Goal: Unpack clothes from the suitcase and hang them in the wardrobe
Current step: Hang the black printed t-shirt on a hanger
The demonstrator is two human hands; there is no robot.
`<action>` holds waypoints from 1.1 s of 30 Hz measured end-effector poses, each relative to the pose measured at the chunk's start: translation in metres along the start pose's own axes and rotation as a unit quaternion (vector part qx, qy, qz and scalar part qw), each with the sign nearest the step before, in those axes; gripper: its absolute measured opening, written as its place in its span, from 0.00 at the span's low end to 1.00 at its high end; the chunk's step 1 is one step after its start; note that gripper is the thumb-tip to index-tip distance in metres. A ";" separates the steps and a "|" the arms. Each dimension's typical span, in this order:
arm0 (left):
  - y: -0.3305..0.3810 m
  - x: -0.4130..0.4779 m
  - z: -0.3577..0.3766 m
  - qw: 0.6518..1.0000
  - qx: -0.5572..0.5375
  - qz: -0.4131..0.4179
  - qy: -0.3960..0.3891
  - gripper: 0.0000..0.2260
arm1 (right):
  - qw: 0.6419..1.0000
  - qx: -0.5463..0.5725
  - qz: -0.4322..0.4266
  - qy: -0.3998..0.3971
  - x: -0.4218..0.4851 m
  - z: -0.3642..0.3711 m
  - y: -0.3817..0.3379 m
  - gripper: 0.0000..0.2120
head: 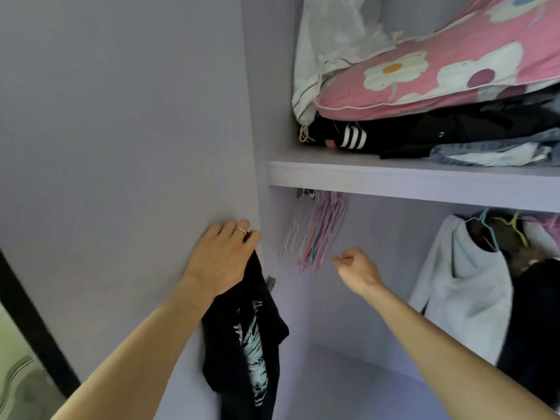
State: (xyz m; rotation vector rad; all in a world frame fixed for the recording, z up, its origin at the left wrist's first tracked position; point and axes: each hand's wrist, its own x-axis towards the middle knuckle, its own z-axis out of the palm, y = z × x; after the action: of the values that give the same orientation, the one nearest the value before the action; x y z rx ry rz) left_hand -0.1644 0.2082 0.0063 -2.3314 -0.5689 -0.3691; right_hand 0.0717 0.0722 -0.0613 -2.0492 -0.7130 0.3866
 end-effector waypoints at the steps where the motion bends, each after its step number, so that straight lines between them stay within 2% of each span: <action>1: -0.006 0.002 0.013 0.999 0.026 0.008 0.018 0.20 | 1.000 -0.006 0.008 -0.001 0.015 0.013 0.000 0.21; 4: -0.015 0.009 0.032 0.994 0.111 -0.007 0.010 0.29 | 0.999 -0.035 0.026 0.014 0.055 0.042 0.000 0.27; 8: -0.017 0.008 0.047 0.986 0.165 -0.024 -0.009 0.31 | 0.996 -0.060 0.050 0.045 0.089 0.076 0.002 0.29; 10: -0.016 0.005 0.057 0.984 0.173 -0.035 -0.009 0.31 | 0.994 -0.075 0.062 0.055 0.101 0.091 0.008 0.26; 13: -0.014 0.006 0.061 0.982 0.186 -0.040 -0.004 0.31 | 0.992 -0.090 0.054 0.069 0.116 0.103 0.022 0.15; 15: -0.014 0.006 0.063 0.982 0.187 -0.042 0.000 0.32 | 0.992 -0.088 0.048 0.078 0.122 0.107 0.031 0.12; 20: -0.013 0.008 0.067 0.980 0.195 -0.040 0.008 0.31 | 0.983 -0.071 0.032 0.167 0.117 0.098 0.024 0.22; 26: -0.010 -0.002 0.078 0.986 0.162 -0.032 0.026 0.28 | 0.972 -0.080 0.003 0.220 0.104 0.076 0.008 0.27; 30: -0.013 -0.006 0.075 0.993 0.109 -0.016 0.029 0.23 | 0.971 -0.101 0.018 0.217 0.079 0.053 0.006 0.27; 33: -0.020 -0.008 0.066 0.997 0.063 -0.012 0.033 0.23 | 0.975 -0.104 0.031 0.195 0.054 0.028 0.008 0.27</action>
State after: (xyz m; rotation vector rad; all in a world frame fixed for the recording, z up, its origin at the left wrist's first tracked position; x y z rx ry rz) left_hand -0.1744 0.2641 -0.0331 -2.1844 -0.5706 -0.4081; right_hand 0.1017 0.1206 -0.0833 -2.2587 -0.4626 -0.0640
